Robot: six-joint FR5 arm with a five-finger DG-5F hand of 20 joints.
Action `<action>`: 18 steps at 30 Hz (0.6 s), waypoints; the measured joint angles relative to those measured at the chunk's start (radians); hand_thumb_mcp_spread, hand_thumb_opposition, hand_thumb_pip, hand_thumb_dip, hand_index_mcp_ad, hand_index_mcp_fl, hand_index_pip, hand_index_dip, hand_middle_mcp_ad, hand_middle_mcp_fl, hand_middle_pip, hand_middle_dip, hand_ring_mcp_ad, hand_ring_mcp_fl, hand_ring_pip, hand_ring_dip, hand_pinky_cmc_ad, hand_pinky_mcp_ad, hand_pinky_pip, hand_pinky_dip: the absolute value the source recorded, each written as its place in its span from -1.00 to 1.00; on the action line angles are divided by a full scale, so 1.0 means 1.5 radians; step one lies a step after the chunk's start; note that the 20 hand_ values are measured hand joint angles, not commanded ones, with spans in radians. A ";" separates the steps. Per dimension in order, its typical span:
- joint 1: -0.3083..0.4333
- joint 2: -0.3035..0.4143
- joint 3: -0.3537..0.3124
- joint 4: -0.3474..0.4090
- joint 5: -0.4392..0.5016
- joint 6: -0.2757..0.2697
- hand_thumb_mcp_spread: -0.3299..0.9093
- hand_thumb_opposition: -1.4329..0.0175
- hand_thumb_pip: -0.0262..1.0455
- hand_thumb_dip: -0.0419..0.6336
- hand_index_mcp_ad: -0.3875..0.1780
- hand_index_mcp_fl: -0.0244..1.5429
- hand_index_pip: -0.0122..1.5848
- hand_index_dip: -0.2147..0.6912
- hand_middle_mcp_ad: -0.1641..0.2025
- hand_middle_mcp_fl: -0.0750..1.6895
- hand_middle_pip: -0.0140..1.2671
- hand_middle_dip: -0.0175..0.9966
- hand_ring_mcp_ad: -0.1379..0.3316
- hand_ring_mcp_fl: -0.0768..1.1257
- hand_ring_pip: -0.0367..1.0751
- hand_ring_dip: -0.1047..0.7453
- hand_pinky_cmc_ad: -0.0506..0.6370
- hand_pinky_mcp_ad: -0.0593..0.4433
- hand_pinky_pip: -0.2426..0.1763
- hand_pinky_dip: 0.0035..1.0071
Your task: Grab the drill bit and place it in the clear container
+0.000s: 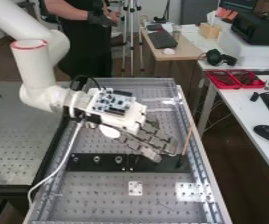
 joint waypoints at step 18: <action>-0.029 -0.052 0.069 -0.022 -0.028 -0.029 0.27 -0.16 0.29 -0.14 0.22 -0.64 0.56 -0.10 0.60 -0.71 -0.77 -0.59 0.20 -0.87 -0.76 -0.65 -0.23 -0.19 -0.20 -0.62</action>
